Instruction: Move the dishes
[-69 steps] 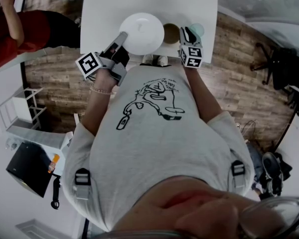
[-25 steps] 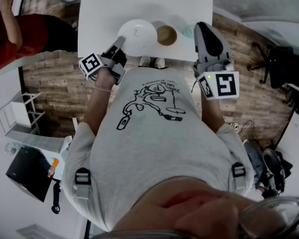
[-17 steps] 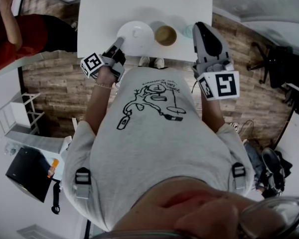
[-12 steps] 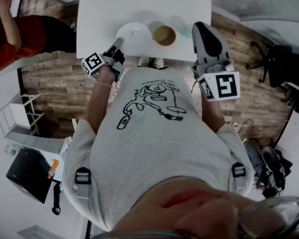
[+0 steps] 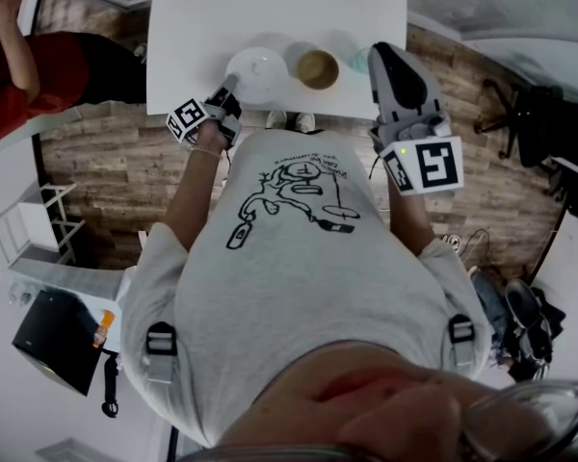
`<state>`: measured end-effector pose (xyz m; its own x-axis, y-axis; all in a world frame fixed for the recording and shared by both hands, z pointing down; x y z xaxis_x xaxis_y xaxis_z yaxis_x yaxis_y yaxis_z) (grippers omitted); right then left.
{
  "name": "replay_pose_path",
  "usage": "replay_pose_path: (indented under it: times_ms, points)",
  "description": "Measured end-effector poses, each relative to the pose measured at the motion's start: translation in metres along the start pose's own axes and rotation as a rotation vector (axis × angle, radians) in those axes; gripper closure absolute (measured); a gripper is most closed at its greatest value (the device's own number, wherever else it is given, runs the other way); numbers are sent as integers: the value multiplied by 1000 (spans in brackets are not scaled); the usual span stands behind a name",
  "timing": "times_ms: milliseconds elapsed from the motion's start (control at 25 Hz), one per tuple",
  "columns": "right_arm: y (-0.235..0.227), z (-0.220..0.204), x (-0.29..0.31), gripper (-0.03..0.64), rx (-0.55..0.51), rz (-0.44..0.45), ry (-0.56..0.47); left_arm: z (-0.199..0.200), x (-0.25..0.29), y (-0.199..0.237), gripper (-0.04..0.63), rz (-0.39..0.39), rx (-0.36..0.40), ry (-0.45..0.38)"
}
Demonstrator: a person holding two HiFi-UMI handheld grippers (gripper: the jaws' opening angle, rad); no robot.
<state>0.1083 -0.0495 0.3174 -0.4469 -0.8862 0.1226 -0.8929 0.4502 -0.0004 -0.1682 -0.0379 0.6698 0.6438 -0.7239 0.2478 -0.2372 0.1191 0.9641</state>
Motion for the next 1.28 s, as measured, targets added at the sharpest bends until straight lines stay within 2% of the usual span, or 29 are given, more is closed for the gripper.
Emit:
replay_pose_path:
  times_ms: [320,800,1280]
  points:
    - [2,3,1,568,-6,6,3,2,11,28,584,18,14,-1]
    - [3,4,1,568,-2,5,5,-2,18,60,584,68,-9,3]
    - [2,5,-1,568,0,2,3,-4,21,79,584,160,16,17]
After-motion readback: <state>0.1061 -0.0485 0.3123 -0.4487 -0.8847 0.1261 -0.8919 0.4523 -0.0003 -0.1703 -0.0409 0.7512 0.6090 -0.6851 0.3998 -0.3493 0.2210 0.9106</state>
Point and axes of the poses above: the fingertips, and each gripper's own axes: x forward along the fingers, y to its left, z out of its top, the point moved 3 cm from there along -x, backward along the fingers, and after that the axes turned 5 degrees about -z, right-handed, at the moved point
